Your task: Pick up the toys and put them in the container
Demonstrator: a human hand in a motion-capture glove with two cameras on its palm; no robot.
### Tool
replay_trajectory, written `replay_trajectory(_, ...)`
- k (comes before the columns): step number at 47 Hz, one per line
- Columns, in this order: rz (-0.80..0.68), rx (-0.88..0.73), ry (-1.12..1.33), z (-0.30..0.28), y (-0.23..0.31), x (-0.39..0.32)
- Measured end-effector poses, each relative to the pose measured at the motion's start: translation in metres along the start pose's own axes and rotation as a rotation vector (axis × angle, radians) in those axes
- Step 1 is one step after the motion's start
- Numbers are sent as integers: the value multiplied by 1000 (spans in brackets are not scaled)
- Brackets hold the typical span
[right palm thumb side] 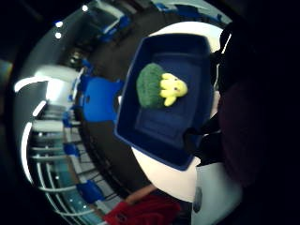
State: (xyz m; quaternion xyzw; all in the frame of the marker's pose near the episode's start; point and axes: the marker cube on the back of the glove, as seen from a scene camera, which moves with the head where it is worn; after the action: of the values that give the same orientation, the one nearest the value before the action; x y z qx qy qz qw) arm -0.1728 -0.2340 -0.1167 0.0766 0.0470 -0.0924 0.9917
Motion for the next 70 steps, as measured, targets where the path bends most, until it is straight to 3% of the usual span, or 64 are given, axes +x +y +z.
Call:
replay_trajectory(17,-153,123,18,23,-45,-70)
replay_trajectory(24,-141,26,-19,34,-45,-69)
replay_trajectory(28,-153,-31,-215,29,-41,-70)
replay_trajectory(32,-149,-31,-235,27,-39,-65)
replay_trajectory(47,-88,-6,60,41,-39,46)
replay_trajectory(56,132,-57,-55,61,-43,87)
replay_trajectory(70,246,-93,-118,94,-46,142)
